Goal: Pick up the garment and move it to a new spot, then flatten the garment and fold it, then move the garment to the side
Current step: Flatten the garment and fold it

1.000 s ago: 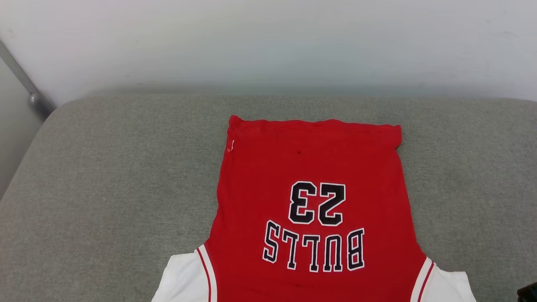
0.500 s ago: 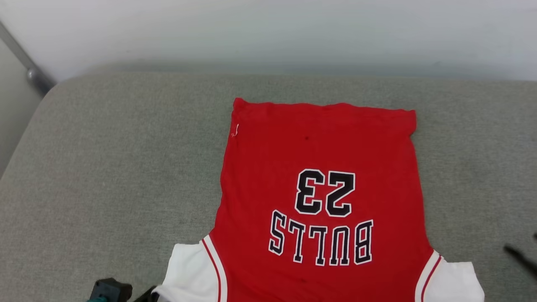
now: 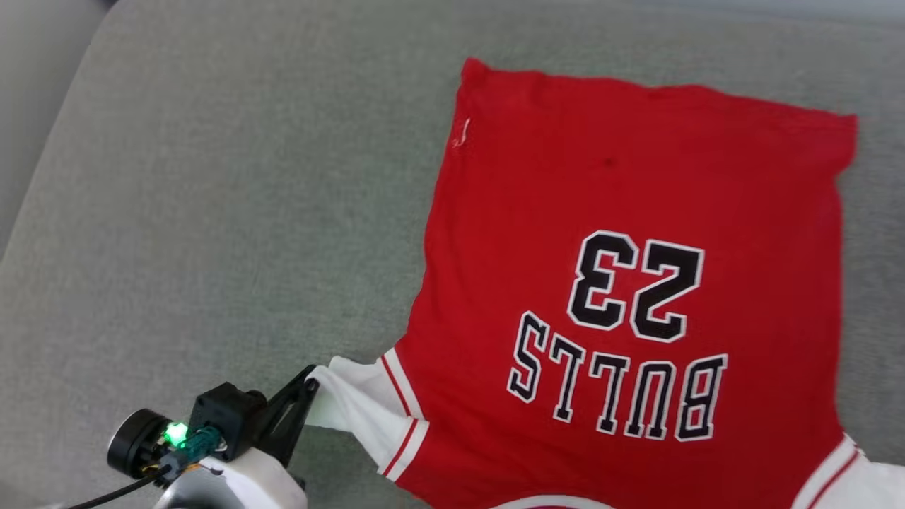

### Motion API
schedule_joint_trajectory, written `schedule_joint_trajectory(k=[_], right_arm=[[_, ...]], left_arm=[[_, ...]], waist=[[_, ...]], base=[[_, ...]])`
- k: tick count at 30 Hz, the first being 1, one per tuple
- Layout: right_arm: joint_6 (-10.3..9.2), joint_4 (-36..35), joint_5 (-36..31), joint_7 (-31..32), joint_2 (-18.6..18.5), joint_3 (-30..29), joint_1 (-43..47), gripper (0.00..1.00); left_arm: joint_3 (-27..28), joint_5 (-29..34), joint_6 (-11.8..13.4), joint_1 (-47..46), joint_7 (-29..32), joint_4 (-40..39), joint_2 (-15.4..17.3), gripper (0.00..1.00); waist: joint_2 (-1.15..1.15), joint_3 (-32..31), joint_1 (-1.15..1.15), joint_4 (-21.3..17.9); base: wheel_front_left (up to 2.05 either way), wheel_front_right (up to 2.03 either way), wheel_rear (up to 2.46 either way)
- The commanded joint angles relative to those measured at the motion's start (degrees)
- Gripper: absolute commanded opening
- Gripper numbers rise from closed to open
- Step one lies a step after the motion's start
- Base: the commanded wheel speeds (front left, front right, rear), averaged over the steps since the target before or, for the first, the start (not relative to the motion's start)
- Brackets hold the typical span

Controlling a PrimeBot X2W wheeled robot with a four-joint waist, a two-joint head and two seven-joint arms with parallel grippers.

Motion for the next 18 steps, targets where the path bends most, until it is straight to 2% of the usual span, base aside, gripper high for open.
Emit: schedule_joint_trajectory(k=[1, 5, 8, 13, 18], right_arm=[[-0.07, 0.87, 0.13, 1.59, 0.60, 0.70, -1.96, 1.00], [-0.06, 5.13, -2.52, 10.90, 2.49, 4.66, -11.57, 1.00], [-0.06, 8.63, -4.33, 15.47, 4.64, 6.33, -16.50, 1.00], [-0.06, 13.40, -6.90, 18.27, 7.84, 7.22, -20.60, 1.00], [-0.05, 16.23, -8.05, 18.02, 10.16, 7.17, -19.28, 1.00]], left_arm=[[0.08, 0.32, 0.28, -1.01, -0.48, -0.29, -0.61, 0.00], [-0.17, 1.99, 0.41, -2.66, -0.94, -0.56, -1.96, 0.00], [-0.32, 2.94, 0.48, -3.75, -1.20, -0.53, -2.76, 0.00], [-0.63, 4.09, 0.22, -5.25, -1.74, -0.40, -4.32, 0.00], [-0.87, 4.79, -0.10, -6.43, -2.02, 0.22, -5.67, 0.00]], waist=[[0.00, 4.44, -0.01, 3.65], [0.00, 7.99, -0.01, 5.86], [0.00, 10.24, -0.01, 6.98], [0.00, 13.65, -0.01, 8.21], [0.00, 15.93, -0.01, 9.07]], base=[[0.00, 0.00, 0.00], [0.00, 0.00, 0.00], [0.00, 0.00, 0.00], [0.00, 0.00, 0.00], [0.00, 0.00, 0.00]])
